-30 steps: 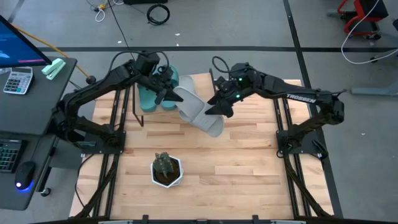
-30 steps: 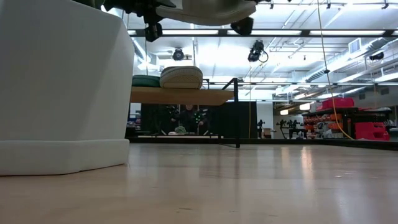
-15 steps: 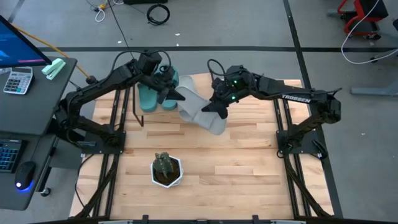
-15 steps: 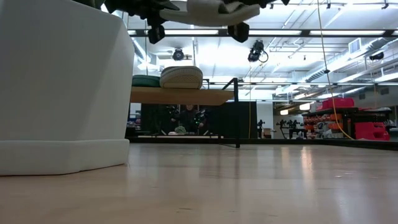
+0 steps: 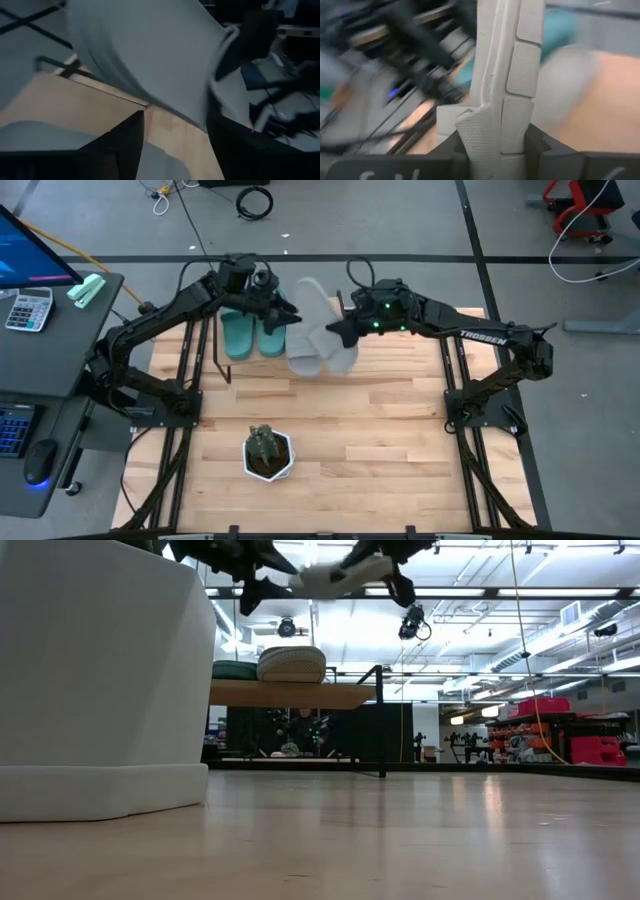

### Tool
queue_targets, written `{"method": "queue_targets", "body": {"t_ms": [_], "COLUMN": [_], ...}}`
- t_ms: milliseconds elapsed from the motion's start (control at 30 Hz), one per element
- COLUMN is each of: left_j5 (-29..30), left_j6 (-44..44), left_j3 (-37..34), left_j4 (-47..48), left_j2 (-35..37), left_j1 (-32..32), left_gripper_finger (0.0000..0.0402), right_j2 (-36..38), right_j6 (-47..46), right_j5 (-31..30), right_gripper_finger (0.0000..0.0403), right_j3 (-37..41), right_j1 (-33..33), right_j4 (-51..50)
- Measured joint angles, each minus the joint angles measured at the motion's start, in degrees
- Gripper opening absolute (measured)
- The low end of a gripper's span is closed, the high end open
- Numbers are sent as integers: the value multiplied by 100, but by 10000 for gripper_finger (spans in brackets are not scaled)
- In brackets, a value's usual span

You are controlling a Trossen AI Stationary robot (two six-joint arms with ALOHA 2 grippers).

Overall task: Pick and place slides into the shelf
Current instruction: Put the gray slipper on the shelf

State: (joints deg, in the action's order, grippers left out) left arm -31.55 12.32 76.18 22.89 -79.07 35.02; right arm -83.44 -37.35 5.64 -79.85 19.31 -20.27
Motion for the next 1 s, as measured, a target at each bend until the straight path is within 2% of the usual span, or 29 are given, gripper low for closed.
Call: {"method": "queue_targets", "body": {"t_ms": [167, 400, 767, 900, 1000], "left_j5": [194, 223, 241, 241, 241], "left_j6": [11, -153, -254, -254, -252], "left_j3": [0, 0, -2, -2, -2], "left_j4": [-15, -30, -167, -167, -150], "left_j2": [0, 0, 7, 7, 7], "left_j1": [50, 55, 54, 53, 55], "left_gripper_finger": [206, 179, 177, 173, 172], "right_j2": [-4, -13, -112, -410, -596], "right_j6": [-818, -1682, -2239, -2262, -2263], "right_j5": [-756, -901, -842, -546, -109], "right_gripper_finger": [92, 92, 92, 92, 92], "right_j3": [2, 4, 2, 2, 4], "right_j1": [15, -58, 73, 173, 263], "right_j4": [-294, -757, -920, -778, -656]}}
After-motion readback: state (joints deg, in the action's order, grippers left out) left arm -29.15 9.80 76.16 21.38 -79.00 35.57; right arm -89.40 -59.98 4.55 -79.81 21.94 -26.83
